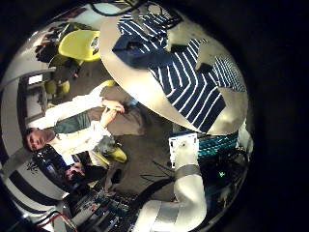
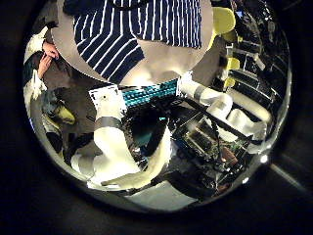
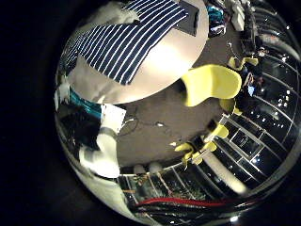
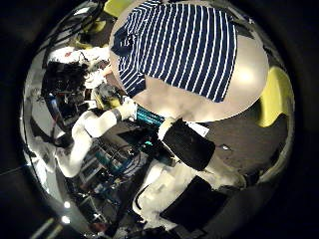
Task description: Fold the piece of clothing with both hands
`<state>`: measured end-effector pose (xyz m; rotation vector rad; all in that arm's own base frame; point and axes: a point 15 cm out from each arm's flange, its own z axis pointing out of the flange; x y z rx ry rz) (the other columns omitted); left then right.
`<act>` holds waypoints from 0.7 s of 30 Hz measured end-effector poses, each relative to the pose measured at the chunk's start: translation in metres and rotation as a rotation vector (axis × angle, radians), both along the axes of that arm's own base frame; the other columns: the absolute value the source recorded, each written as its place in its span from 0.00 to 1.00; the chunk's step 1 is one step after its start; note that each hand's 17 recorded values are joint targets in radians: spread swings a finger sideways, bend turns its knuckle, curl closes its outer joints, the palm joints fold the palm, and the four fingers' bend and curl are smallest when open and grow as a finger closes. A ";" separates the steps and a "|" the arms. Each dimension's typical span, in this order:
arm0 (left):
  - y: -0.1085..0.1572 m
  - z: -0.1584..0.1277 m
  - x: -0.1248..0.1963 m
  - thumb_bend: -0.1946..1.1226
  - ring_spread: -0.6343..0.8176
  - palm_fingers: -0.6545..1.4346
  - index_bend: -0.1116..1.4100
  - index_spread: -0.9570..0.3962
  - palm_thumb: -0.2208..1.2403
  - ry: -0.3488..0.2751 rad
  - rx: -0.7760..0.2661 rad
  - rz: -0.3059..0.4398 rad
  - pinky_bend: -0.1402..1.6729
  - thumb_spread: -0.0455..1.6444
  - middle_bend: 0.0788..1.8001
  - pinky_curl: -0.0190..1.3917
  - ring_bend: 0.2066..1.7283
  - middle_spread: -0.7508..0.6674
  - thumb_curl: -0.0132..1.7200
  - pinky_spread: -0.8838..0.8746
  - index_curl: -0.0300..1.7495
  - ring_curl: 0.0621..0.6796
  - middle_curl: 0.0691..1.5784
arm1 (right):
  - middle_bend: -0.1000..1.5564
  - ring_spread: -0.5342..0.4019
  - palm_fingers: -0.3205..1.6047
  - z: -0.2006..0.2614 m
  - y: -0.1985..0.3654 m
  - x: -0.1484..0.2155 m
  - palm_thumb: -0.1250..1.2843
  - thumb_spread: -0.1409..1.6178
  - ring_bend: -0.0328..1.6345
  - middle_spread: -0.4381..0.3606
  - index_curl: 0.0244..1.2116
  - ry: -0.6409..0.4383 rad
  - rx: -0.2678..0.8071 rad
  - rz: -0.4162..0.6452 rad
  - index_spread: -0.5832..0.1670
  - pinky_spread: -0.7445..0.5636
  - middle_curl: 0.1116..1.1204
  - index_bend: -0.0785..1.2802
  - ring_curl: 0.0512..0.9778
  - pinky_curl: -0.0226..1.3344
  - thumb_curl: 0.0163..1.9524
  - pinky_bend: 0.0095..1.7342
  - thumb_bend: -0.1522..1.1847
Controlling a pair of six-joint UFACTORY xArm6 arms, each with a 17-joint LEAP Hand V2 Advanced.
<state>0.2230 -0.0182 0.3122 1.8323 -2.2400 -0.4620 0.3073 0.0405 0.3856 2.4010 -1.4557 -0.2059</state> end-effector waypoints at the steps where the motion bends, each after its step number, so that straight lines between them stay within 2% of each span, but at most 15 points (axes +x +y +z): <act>1: 0.001 0.000 0.001 0.13 0.47 0.37 0.17 0.72 0.26 -0.005 0.001 0.002 0.41 0.66 0.17 0.28 0.49 0.59 0.16 0.57 0.16 0.27 0.24 | 0.25 0.46 0.36 0.000 0.000 0.000 0.42 0.85 0.49 0.45 0.28 0.000 -0.001 0.001 0.29 0.67 0.29 0.19 0.24 0.02 0.13 0.45 0.11; 13: 0.007 -0.001 0.004 0.13 0.47 0.37 0.18 0.72 0.25 -0.010 0.020 -0.017 0.41 0.66 0.17 0.27 0.49 0.59 0.17 0.59 0.17 0.27 0.23 | 0.25 0.46 0.37 -0.001 -0.002 0.001 0.44 0.85 0.49 0.46 0.29 0.006 0.010 -0.004 0.28 0.66 0.29 0.19 0.24 0.02 0.13 0.44 0.11; 18: 0.003 -0.023 0.003 0.13 0.48 0.37 0.18 0.71 0.25 -0.009 0.024 -0.046 0.41 0.66 0.16 0.27 0.48 0.59 0.17 0.59 0.18 0.26 0.23 | 0.25 0.46 0.37 -0.002 -0.003 0.000 0.44 0.85 0.49 0.46 0.29 0.012 0.011 -0.014 0.28 0.66 0.29 0.19 0.24 0.02 0.13 0.44 0.11; 21: -0.002 -0.043 0.003 0.12 0.50 0.35 0.18 0.71 0.24 -0.017 0.031 -0.092 0.41 0.63 0.15 0.27 0.47 0.62 0.17 0.59 0.18 0.26 0.23 | 0.25 0.46 0.37 -0.006 -0.005 0.000 0.45 0.86 0.49 0.47 0.29 0.025 0.008 -0.022 0.29 0.66 0.29 0.19 0.24 0.02 0.13 0.44 0.11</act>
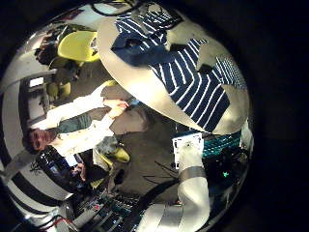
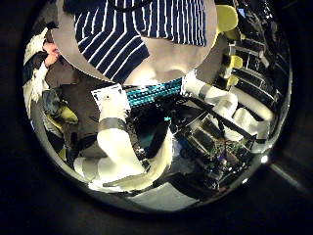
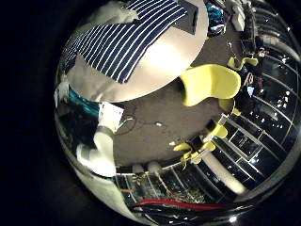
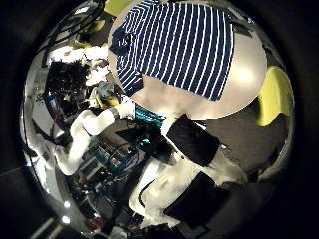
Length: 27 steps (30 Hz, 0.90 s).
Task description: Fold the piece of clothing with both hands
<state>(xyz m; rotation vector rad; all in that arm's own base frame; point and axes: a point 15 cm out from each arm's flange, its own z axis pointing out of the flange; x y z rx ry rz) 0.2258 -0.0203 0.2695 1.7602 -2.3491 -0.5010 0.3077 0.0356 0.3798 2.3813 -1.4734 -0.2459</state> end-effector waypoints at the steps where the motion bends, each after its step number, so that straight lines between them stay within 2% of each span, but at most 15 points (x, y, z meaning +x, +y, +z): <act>1: -0.001 -0.008 0.000 0.12 0.52 0.34 0.18 0.71 0.23 0.000 0.014 -0.029 0.41 0.61 0.14 0.27 0.45 0.63 0.17 0.60 0.18 0.25 0.22 | 0.25 0.46 0.37 -0.002 0.000 0.000 0.45 0.86 0.49 0.47 0.29 0.005 -0.002 -0.002 0.29 0.66 0.29 0.19 0.24 0.01 0.13 0.44 0.11; 4: -0.002 -0.027 0.003 0.12 0.56 0.33 0.18 0.72 0.22 -0.010 0.052 -0.090 0.41 0.58 0.13 0.27 0.44 0.66 0.17 0.61 0.18 0.24 0.22 | 0.24 0.46 0.37 -0.004 0.000 0.001 0.45 0.86 0.49 0.41 0.29 0.009 -0.007 -0.016 0.30 0.66 0.28 0.19 0.24 0.02 0.13 0.44 0.11; 9: -0.012 -0.063 0.007 0.12 0.62 0.33 0.18 0.74 0.21 -0.037 0.066 -0.127 0.40 0.53 0.11 0.26 0.42 0.70 0.18 0.63 0.19 0.22 0.20 | 0.24 0.46 0.37 -0.005 0.000 0.001 0.46 0.87 0.49 0.33 0.29 0.011 -0.014 -0.039 0.30 0.66 0.28 0.19 0.24 0.02 0.13 0.44 0.11; 13: -0.011 -0.087 0.007 0.12 0.65 0.34 0.18 0.77 0.20 -0.043 0.104 -0.141 0.39 0.52 0.10 0.26 0.41 0.74 0.19 0.64 0.19 0.21 0.20 | 0.23 0.47 0.37 -0.006 -0.004 0.002 0.46 0.88 0.49 0.31 0.29 0.016 -0.015 -0.050 0.30 0.66 0.27 0.19 0.24 0.02 0.13 0.44 0.11; 14: -0.011 -0.091 0.007 0.12 0.65 0.35 0.18 0.77 0.20 -0.047 0.111 -0.146 0.39 0.52 0.11 0.26 0.41 0.74 0.19 0.64 0.19 0.21 0.20 | 0.24 0.47 0.37 -0.007 -0.003 0.002 0.46 0.88 0.49 0.34 0.29 0.020 -0.016 -0.050 0.30 0.66 0.28 0.19 0.24 0.02 0.13 0.44 0.11; 17: -0.014 -0.104 0.010 0.13 0.65 0.38 0.19 0.78 0.21 -0.070 0.111 -0.148 0.37 0.52 0.13 0.25 0.40 0.71 0.19 0.64 0.19 0.20 0.21 | 0.23 0.47 0.37 -0.010 -0.002 0.002 0.45 0.88 0.49 0.34 0.29 0.030 -0.012 -0.057 0.31 0.66 0.28 0.19 0.24 0.02 0.13 0.44 0.11; 22: -0.022 -0.124 0.018 0.16 0.55 0.47 0.21 0.73 0.30 -0.126 0.099 -0.122 0.34 0.56 0.23 0.23 0.38 0.60 0.20 0.59 0.22 0.18 0.25 | 0.24 0.47 0.37 -0.016 -0.004 -0.001 0.45 0.88 0.49 0.42 0.29 0.049 -0.017 -0.059 0.32 0.66 0.28 0.19 0.23 0.02 0.12 0.44 0.11; 27: -0.023 -0.135 0.020 0.17 0.32 0.61 0.22 0.66 0.44 -0.110 0.107 -0.112 0.37 0.61 0.40 0.24 0.44 0.46 0.21 0.45 0.25 0.23 0.35 | 0.24 0.47 0.37 -0.020 -0.006 -0.004 0.44 0.89 0.49 0.45 0.28 0.061 -0.019 -0.064 0.32 0.66 0.29 0.19 0.23 0.02 0.12 0.44 0.11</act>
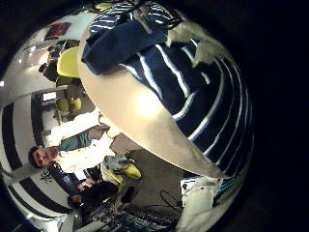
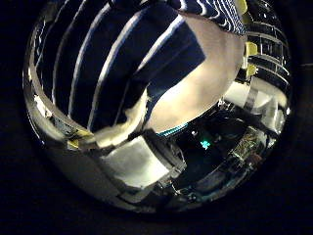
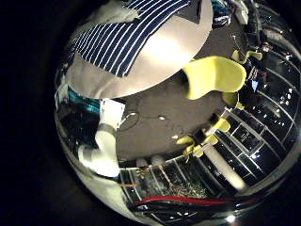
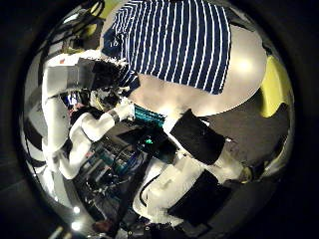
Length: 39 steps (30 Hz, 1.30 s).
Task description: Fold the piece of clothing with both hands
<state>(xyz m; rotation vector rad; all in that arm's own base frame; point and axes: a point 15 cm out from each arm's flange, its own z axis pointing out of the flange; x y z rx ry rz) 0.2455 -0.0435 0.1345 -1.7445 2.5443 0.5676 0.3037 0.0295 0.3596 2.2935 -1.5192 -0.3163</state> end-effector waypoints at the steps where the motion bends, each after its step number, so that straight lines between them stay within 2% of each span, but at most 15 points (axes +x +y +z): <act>1: 0.000 -0.003 0.000 0.17 0.31 0.61 0.23 0.66 0.45 0.011 0.004 -0.001 0.37 0.61 0.41 0.24 0.46 0.45 0.21 0.43 0.26 0.25 0.37 | 0.24 0.47 0.37 0.000 -0.002 0.000 0.44 0.89 0.49 0.45 0.28 -0.001 0.000 -0.005 0.32 0.66 0.29 0.19 0.23 0.02 0.12 0.44 0.11; 2: 0.000 -0.005 0.002 0.17 0.27 0.62 0.23 0.64 0.47 0.022 0.009 0.004 0.39 0.62 0.43 0.25 0.48 0.42 0.21 0.40 0.27 0.27 0.39 | 0.25 0.47 0.37 0.000 -0.004 0.001 0.44 0.89 0.49 0.46 0.28 -0.001 0.001 -0.013 0.32 0.66 0.29 0.19 0.23 0.02 0.12 0.44 0.11; 3: -0.001 -0.006 0.005 0.19 0.21 0.69 0.24 0.62 0.52 0.027 0.012 0.007 0.43 0.63 0.46 0.26 0.54 0.39 0.22 0.34 0.28 0.33 0.41 | 0.25 0.47 0.37 0.000 -0.006 0.001 0.44 0.89 0.49 0.46 0.28 -0.002 0.002 -0.021 0.32 0.66 0.29 0.19 0.23 0.02 0.12 0.44 0.11; 4: -0.003 -0.005 0.009 0.19 0.21 0.69 0.24 0.62 0.52 0.025 0.012 0.011 0.43 0.63 0.46 0.26 0.54 0.39 0.22 0.34 0.28 0.33 0.41 | 0.25 0.47 0.37 0.000 -0.008 0.001 0.44 0.89 0.49 0.47 0.28 0.000 0.001 -0.027 0.32 0.66 0.29 0.19 0.23 0.02 0.12 0.44 0.11; 6: -0.004 -0.003 0.013 0.20 0.15 0.75 0.25 0.56 0.58 0.016 0.008 0.010 0.50 0.65 0.47 0.29 0.64 0.33 0.23 0.25 0.32 0.44 0.46 | 0.25 0.47 0.37 -0.002 -0.010 0.001 0.44 0.89 0.49 0.47 0.28 0.004 0.000 -0.033 0.32 0.66 0.29 0.19 0.23 0.02 0.13 0.44 0.11; 8: -0.006 0.002 0.018 0.21 0.13 0.79 0.27 0.52 0.63 -0.007 -0.002 0.009 0.54 0.66 0.48 0.32 0.68 0.30 0.24 0.20 0.34 0.50 0.49 | 0.25 0.47 0.37 -0.004 -0.010 0.003 0.44 0.89 0.49 0.48 0.28 0.004 -0.001 -0.033 0.32 0.66 0.29 0.19 0.23 0.02 0.13 0.44 0.11; 13: -0.007 0.031 0.030 0.20 0.11 0.81 0.30 0.43 0.68 -0.074 -0.025 0.007 0.62 0.68 0.48 0.36 0.71 0.24 0.26 0.14 0.43 0.59 0.54 | 0.25 0.47 0.36 -0.021 -0.008 0.003 0.46 0.88 0.49 0.46 0.28 0.042 -0.009 -0.028 0.33 0.66 0.29 0.19 0.24 0.02 0.13 0.44 0.11; 14: -0.007 0.036 0.031 0.20 0.11 0.81 0.30 0.41 0.69 -0.076 -0.025 0.006 0.63 0.69 0.48 0.37 0.71 0.23 0.26 0.14 0.44 0.60 0.55 | 0.25 0.48 0.34 -0.029 -0.009 0.000 0.48 0.87 0.50 0.48 0.27 0.064 -0.014 -0.028 0.35 0.66 0.29 0.16 0.24 0.02 0.14 0.46 0.11; 17: -0.006 0.052 0.034 0.18 0.10 0.79 0.31 0.37 0.70 -0.065 -0.018 0.000 0.64 0.69 0.49 0.38 0.72 0.20 0.27 0.13 0.49 0.63 0.58 | 0.25 0.48 0.32 -0.059 -0.008 -0.007 0.49 0.85 0.50 0.50 0.26 0.119 -0.029 -0.024 0.39 0.66 0.29 0.16 0.25 0.03 0.14 0.47 0.11; 21: -0.004 0.069 0.035 0.16 0.10 0.78 0.31 0.32 0.70 -0.045 -0.008 -0.013 0.66 0.70 0.49 0.39 0.73 0.17 0.28 0.12 0.55 0.65 0.61 | 0.28 0.50 0.30 -0.095 0.006 -0.003 0.49 0.80 0.51 0.53 0.24 0.101 -0.045 -0.007 0.46 0.66 0.30 0.16 0.25 0.03 0.15 0.48 0.10; 24: 0.000 0.079 0.032 0.14 0.11 0.77 0.29 0.30 0.70 -0.006 0.014 -0.027 0.67 0.70 0.48 0.40 0.75 0.15 0.28 0.12 0.60 0.67 0.63 | 0.29 0.51 0.29 -0.125 0.019 -0.006 0.49 0.78 0.51 0.53 0.23 0.089 -0.064 0.003 0.48 0.67 0.31 0.16 0.25 0.04 0.15 0.48 0.10; 28: -0.001 0.086 0.036 0.14 0.10 0.76 0.27 0.28 0.68 -0.004 0.019 -0.036 0.67 0.71 0.48 0.41 0.75 0.14 0.29 0.11 0.65 0.68 0.65 | 0.29 0.54 0.27 -0.164 0.027 -0.020 0.48 0.75 0.49 0.54 0.23 0.090 -0.089 0.001 0.51 0.67 0.31 0.18 0.25 0.04 0.15 0.48 0.10; 39: 0.001 0.092 0.042 0.13 0.10 0.76 0.22 0.25 0.65 -0.009 0.024 -0.043 0.67 0.71 0.47 0.41 0.76 0.11 0.29 0.11 0.76 0.69 0.69 | 0.30 0.54 0.29 -0.188 0.057 -0.028 0.49 0.70 0.48 0.53 0.25 0.080 -0.149 0.051 0.51 0.67 0.31 0.20 0.25 0.05 0.15 0.45 0.11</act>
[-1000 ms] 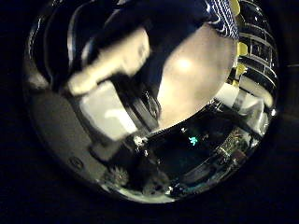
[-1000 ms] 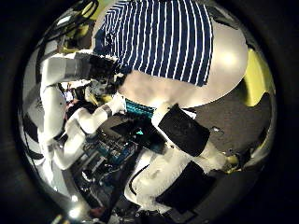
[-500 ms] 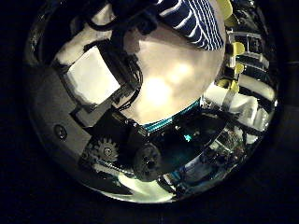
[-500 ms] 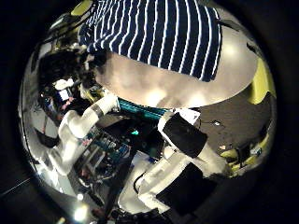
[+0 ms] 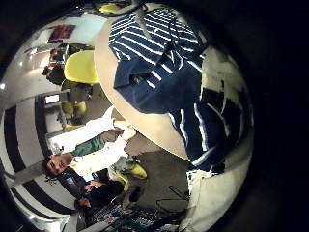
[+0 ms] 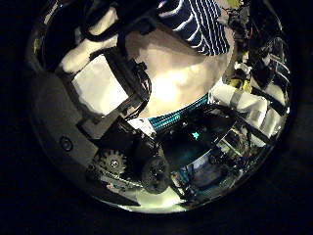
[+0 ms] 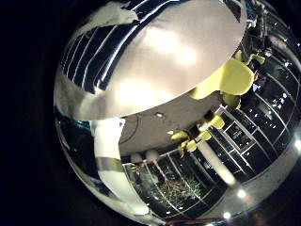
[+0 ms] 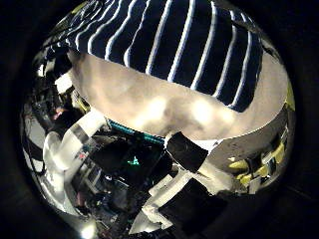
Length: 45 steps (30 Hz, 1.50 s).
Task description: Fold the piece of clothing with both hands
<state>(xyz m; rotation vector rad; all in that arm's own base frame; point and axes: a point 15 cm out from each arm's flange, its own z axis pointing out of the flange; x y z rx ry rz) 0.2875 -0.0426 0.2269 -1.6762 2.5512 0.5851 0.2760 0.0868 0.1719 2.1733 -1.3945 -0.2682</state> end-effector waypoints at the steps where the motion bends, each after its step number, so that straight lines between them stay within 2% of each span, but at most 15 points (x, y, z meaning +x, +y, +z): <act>1: 0.000 0.001 0.000 0.14 0.11 0.76 0.22 0.25 0.64 0.000 0.000 -0.003 0.67 0.71 0.47 0.41 0.76 0.10 0.29 0.11 0.77 0.69 0.70 | 0.30 0.52 0.31 -0.001 0.002 -0.001 0.52 0.69 0.49 0.51 0.26 -0.001 -0.006 0.004 0.49 0.66 0.31 0.20 0.25 0.05 0.16 0.45 0.11; 6: 0.003 0.004 0.002 0.14 0.10 0.76 0.20 0.25 0.64 -0.002 0.000 0.000 0.66 0.71 0.46 0.41 0.75 0.10 0.29 0.11 0.80 0.68 0.71 | 0.34 0.41 0.40 -0.009 -0.005 -0.010 0.58 0.67 0.53 0.42 0.27 0.010 -0.059 0.025 0.45 0.56 0.34 0.19 0.27 0.04 0.18 0.47 0.11; 9: 0.003 0.007 0.003 0.13 0.10 0.77 0.20 0.25 0.63 -0.003 0.000 0.002 0.66 0.71 0.45 0.41 0.74 0.09 0.29 0.11 0.82 0.68 0.71 | 0.35 0.32 0.50 -0.015 -0.008 -0.014 0.62 0.66 0.58 0.35 0.27 0.030 -0.079 0.028 0.39 0.42 0.36 0.18 0.30 0.07 0.19 0.55 0.11; 11: 0.005 0.008 0.003 0.14 0.10 0.77 0.19 0.25 0.63 -0.002 0.002 0.004 0.66 0.71 0.45 0.41 0.74 0.09 0.29 0.10 0.83 0.68 0.71 | 0.39 0.28 0.63 -0.019 -0.008 -0.016 0.65 0.65 0.63 0.30 0.29 0.043 -0.086 0.028 0.32 0.35 0.40 0.22 0.33 0.09 0.19 0.61 0.11; 12: 0.006 0.009 0.003 0.14 0.10 0.77 0.19 0.26 0.63 -0.003 0.003 0.005 0.66 0.71 0.44 0.41 0.74 0.09 0.29 0.10 0.83 0.68 0.72 | 0.41 0.27 0.66 -0.020 -0.009 -0.015 0.66 0.65 0.64 0.28 0.30 0.044 -0.087 0.025 0.30 0.33 0.41 0.24 0.34 0.10 0.20 0.62 0.11; 14: 0.009 0.011 0.003 0.14 0.10 0.77 0.19 0.26 0.63 -0.002 0.009 0.009 0.65 0.72 0.44 0.41 0.74 0.09 0.29 0.10 0.84 0.68 0.72 | 0.46 0.27 0.75 -0.020 -0.009 -0.014 0.69 0.66 0.65 0.24 0.34 0.037 -0.088 0.020 0.25 0.30 0.47 0.30 0.38 0.13 0.20 0.65 0.11; 15: 0.010 0.012 0.002 0.14 0.10 0.77 0.19 0.26 0.63 -0.001 0.011 0.009 0.65 0.72 0.44 0.41 0.74 0.08 0.29 0.10 0.84 0.68 0.72 | 0.50 0.27 0.80 -0.020 -0.009 -0.013 0.71 0.66 0.66 0.22 0.39 0.034 -0.086 0.017 0.23 0.31 0.50 0.37 0.40 0.14 0.21 0.67 0.12; 20: 0.014 0.020 0.001 0.14 0.10 0.77 0.19 0.27 0.63 -0.003 0.011 0.003 0.65 0.72 0.43 0.41 0.73 0.08 0.29 0.10 0.86 0.68 0.73 | 0.63 0.28 0.77 -0.012 -0.008 -0.001 0.79 0.72 0.74 0.22 0.54 -0.027 -0.053 0.002 0.20 0.35 0.63 0.59 0.50 0.20 0.23 0.76 0.14; 24: 0.020 0.031 0.001 0.14 0.09 0.77 0.19 0.28 0.63 -0.004 0.016 0.000 0.65 0.72 0.43 0.41 0.73 0.07 0.29 0.10 0.87 0.69 0.73 | 0.70 0.28 0.72 0.005 -0.011 0.007 0.81 0.75 0.79 0.22 0.63 -0.077 -0.026 -0.013 0.21 0.37 0.70 0.68 0.57 0.24 0.25 0.81 0.15; 34: 0.038 0.045 -0.007 0.14 0.09 0.77 0.19 0.31 0.64 -0.003 0.008 0.009 0.63 0.72 0.42 0.42 0.73 0.06 0.29 0.10 0.89 0.70 0.74 | 0.78 0.29 0.64 0.083 -0.026 0.025 0.81 0.78 0.86 0.24 0.75 -0.309 0.073 -0.074 0.23 0.42 0.81 0.77 0.69 0.33 0.29 0.89 0.13; 39: 0.042 0.055 -0.012 0.14 0.09 0.77 0.19 0.32 0.64 -0.012 0.009 0.005 0.62 0.72 0.42 0.42 0.73 0.06 0.28 0.10 0.89 0.70 0.74 | 0.81 0.29 0.62 0.113 -0.030 0.031 0.82 0.79 0.88 0.25 0.79 -0.381 0.104 -0.079 0.25 0.43 0.84 0.80 0.73 0.37 0.31 0.91 0.13; 45: 0.046 0.072 -0.012 0.13 0.09 0.77 0.19 0.33 0.64 0.001 0.001 -0.039 0.62 0.72 0.42 0.42 0.72 0.05 0.28 0.09 0.89 0.69 0.74 | 0.83 0.30 0.61 0.144 -0.026 0.040 0.82 0.80 0.90 0.26 0.81 -0.477 0.148 -0.083 0.26 0.44 0.85 0.82 0.77 0.41 0.33 0.92 0.12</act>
